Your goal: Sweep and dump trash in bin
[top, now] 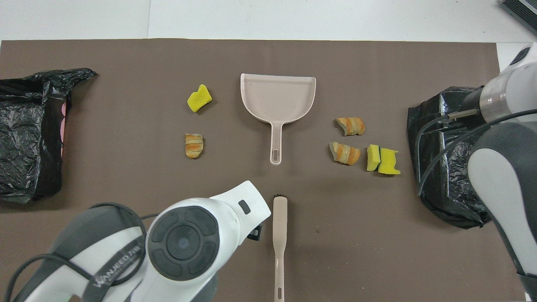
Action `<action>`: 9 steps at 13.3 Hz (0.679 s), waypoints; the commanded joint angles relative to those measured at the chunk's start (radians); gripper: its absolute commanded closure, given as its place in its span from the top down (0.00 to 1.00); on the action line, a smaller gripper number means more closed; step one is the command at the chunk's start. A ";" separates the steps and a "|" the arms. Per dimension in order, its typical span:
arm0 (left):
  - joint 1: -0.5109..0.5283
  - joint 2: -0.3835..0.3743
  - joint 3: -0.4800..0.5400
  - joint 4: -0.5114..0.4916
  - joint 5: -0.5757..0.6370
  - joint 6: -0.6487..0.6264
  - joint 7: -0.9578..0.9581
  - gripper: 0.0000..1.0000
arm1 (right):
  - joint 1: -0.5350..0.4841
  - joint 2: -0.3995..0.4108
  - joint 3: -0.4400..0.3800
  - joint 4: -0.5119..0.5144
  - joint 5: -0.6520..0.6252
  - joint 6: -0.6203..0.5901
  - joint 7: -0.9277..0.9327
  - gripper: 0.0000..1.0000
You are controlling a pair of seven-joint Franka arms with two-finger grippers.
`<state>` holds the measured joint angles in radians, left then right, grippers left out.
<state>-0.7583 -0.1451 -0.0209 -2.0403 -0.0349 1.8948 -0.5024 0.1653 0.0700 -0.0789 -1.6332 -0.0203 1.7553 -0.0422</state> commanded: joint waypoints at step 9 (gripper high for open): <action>-0.323 0.121 0.019 -0.192 0.010 0.268 -0.192 1.00 | 0.059 0.155 0.005 -0.028 0.054 0.131 0.074 1.00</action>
<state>-1.0521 -0.0196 -0.0217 -2.1949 -0.0347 2.1259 -0.6875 0.2256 0.2322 -0.0760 -1.6389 0.0102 1.8670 0.0170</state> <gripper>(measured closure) 0.000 0.000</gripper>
